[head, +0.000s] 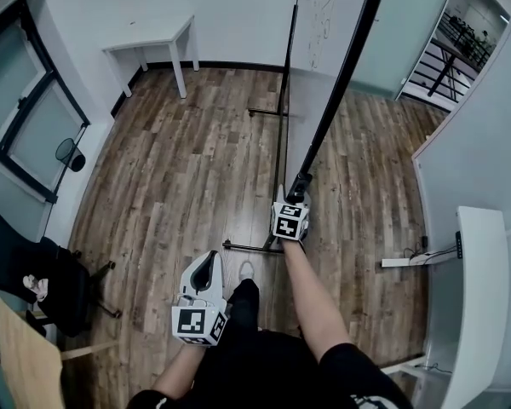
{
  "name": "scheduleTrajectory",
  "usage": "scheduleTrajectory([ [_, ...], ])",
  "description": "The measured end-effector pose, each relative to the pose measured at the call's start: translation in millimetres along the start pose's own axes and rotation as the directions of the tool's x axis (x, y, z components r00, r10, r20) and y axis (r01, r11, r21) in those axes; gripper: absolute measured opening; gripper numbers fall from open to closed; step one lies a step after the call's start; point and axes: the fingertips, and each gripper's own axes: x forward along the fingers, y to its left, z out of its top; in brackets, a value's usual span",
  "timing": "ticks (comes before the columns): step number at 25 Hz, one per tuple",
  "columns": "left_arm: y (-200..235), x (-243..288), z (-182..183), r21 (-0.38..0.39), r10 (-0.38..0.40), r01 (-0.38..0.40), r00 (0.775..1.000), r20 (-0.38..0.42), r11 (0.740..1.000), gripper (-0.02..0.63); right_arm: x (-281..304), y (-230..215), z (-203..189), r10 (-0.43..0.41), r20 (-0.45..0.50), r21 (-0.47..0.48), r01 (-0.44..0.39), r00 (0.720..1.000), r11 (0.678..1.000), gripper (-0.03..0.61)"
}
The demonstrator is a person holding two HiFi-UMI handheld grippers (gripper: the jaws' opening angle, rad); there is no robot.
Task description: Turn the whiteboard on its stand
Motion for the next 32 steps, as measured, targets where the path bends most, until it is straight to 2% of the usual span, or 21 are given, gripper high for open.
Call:
scheduleTrajectory([
  [8, -23, -91, -4, -0.002, 0.026, -0.026, 1.0, -0.005, 1.0, 0.018, -68, 11, -23, 0.025, -0.015, 0.002, -0.025, 1.0, 1.0, 0.134],
  [14, -37, -121, 6, 0.012, 0.011, -0.011, 1.0, -0.003, 1.0, 0.018, -111, 16, -30, 0.031, 0.013, -0.011, -0.031, 0.999, 0.999, 0.133],
  [16, -38, -125, 7, 0.011, 0.003, -0.003, 1.0, -0.012, 1.0, 0.018, -123, 19, -35, 0.039, -0.004, -0.009, -0.039, 0.999, 0.999, 0.134],
  [21, -44, -131, 12, 0.02, -0.048, 0.048, 0.999, -0.021, 0.999, 0.018, -149, 20, -50, 0.023, -0.041, -0.002, -0.023, 0.999, 1.0, 0.133],
  [32, -33, -167, 16, 0.016, -0.179, 0.18, 0.983, -0.037, 0.984, 0.018, -212, 30, -62, -0.009, -0.005, -0.037, 0.009, 1.0, 0.999, 0.133],
])
